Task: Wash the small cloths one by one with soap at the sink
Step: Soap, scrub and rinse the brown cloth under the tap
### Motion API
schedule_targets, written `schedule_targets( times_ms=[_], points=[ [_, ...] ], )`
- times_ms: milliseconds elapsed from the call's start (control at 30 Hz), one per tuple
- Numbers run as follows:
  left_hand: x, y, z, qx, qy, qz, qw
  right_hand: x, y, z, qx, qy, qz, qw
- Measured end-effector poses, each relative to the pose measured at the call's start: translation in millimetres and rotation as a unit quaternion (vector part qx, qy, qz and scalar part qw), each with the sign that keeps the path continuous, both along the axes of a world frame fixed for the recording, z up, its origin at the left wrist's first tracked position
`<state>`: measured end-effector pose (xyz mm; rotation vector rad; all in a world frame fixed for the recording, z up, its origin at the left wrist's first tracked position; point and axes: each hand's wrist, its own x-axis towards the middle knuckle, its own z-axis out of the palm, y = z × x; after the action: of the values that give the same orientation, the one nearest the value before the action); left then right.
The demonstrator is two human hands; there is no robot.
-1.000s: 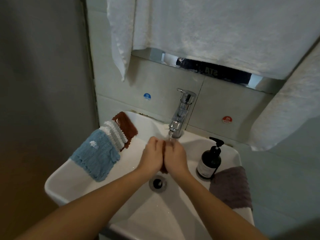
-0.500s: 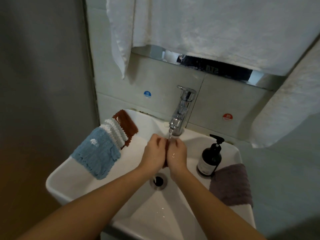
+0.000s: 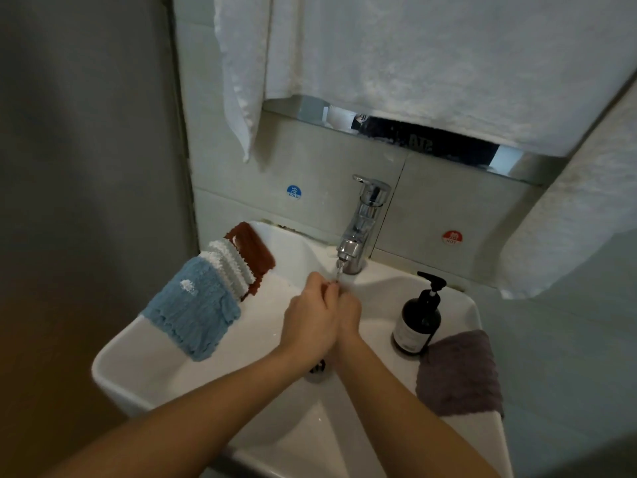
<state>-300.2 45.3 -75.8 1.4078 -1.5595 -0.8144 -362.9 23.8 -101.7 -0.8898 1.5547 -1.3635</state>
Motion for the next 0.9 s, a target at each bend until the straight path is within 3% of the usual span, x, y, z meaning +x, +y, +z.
schedule_targets(
  times_ms=[133,200,367,500,600,667,733,900],
  points=[
    [-6.4,23.7,-2.2,-0.01,0.005,-0.088,0.996,-18.5,-14.8,22.5,0.015,-0.016,-0.082,0.996],
    [-6.1,10.7,4.1,-0.022,0.018,-0.051,0.998,-14.4,-19.8,17.7,0.064,-0.011,-0.072,0.995],
    [6.2,-42.1,-1.7,0.033,0.028,0.013,0.999,8.4,16.9,20.8,0.078,0.004,-0.026,0.997],
    [1.0,-47.5,-10.2,0.081,0.055,-0.011,0.995,3.1,24.9,17.0,0.033,0.046,-0.026,0.998],
    [2.5,-53.7,-16.9,0.116,0.006,-0.028,0.993,-5.4,28.3,22.8,-0.006,0.037,-0.062,0.997],
    [8.1,-61.0,-11.7,0.085,-0.009,-0.017,0.996,-10.9,29.6,24.5,-0.022,0.048,-0.079,0.995],
    [12.8,-66.7,8.4,0.026,0.033,-0.012,0.999,-14.2,30.3,25.7,-0.035,0.07,-0.068,0.995],
    [9.4,-75.6,74.9,-0.116,0.125,-0.111,0.979,-9.6,34.4,27.9,-0.039,0.091,-0.027,0.995]
  ],
)
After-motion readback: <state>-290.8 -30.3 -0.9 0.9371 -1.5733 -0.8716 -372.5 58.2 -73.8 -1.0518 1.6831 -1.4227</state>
